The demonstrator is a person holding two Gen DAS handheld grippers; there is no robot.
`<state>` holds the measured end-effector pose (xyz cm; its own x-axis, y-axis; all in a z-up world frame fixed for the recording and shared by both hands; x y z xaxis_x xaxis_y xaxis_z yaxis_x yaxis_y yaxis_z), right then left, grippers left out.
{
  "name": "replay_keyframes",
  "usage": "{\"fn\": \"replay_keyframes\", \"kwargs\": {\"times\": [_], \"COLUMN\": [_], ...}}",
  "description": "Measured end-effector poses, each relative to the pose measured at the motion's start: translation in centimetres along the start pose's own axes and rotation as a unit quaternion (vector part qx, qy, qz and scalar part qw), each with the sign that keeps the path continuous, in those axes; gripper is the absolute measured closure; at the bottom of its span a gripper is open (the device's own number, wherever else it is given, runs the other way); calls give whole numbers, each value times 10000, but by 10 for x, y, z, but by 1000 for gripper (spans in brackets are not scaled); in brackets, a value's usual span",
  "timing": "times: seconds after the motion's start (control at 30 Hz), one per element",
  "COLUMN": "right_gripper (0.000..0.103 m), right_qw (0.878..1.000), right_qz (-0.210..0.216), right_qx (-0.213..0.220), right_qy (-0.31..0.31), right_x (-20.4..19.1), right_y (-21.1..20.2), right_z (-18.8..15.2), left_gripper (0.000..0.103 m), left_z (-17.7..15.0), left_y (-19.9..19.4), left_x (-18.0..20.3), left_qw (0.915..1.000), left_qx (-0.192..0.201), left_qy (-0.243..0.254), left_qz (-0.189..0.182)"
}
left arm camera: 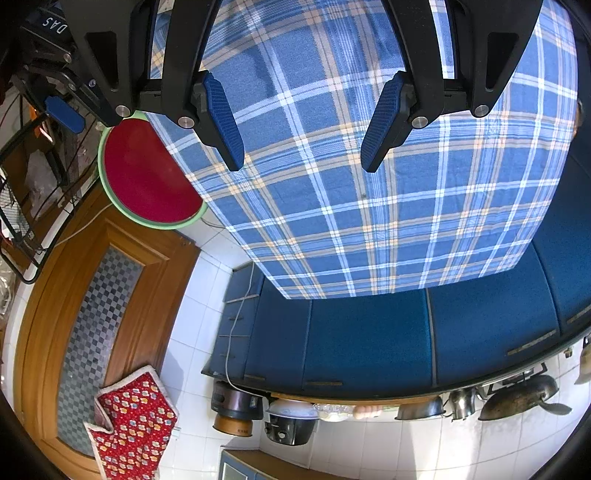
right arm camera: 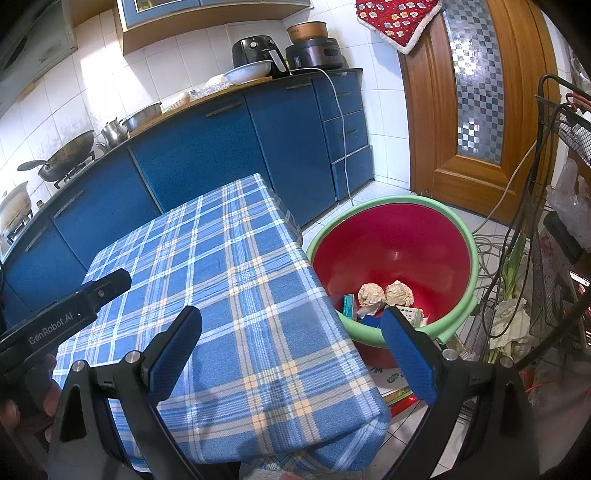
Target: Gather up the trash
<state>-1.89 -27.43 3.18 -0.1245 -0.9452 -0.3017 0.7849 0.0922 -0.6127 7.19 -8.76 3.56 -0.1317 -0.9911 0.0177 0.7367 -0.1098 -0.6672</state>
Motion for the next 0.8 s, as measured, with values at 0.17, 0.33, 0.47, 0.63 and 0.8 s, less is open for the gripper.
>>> {"fn": "replay_keyframes", "kwargs": {"times": [0.17, 0.33, 0.47, 0.63, 0.8], "right_gripper": [7, 7, 7, 7, 7], "right_qw": [10000, 10000, 10000, 10000, 10000], "right_qz": [-5, -1, 0, -2, -4], "right_qx": [4, 0, 0, 0, 4], "right_qy": [3, 6, 3, 6, -3], "right_x": [0, 0, 0, 0, 0], "right_y": [0, 0, 0, 0, 0], "right_z": [0, 0, 0, 0, 0], "left_gripper": [36, 36, 36, 36, 36], "left_z": [0, 1, 1, 1, 1], "left_y": [0, -1, -2, -2, -2], "left_x": [0, 0, 0, 0, 1], "left_qw": [10000, 10000, 10000, 10000, 10000], "left_qx": [3, 11, 10, 8, 8], "left_qy": [3, 3, 3, 0, 9], "left_qz": [-3, -3, -7, -5, 1]}}
Point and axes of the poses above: each gripper's, at about its wrist camera, not at the fingertips, and y roughly the way its jaws point, x to its right, z to its top, the point moved 2 cm from there along y, roughly the way its jaws point, and after that the axes turned 9 degrees about z, right-handed, at the moved point
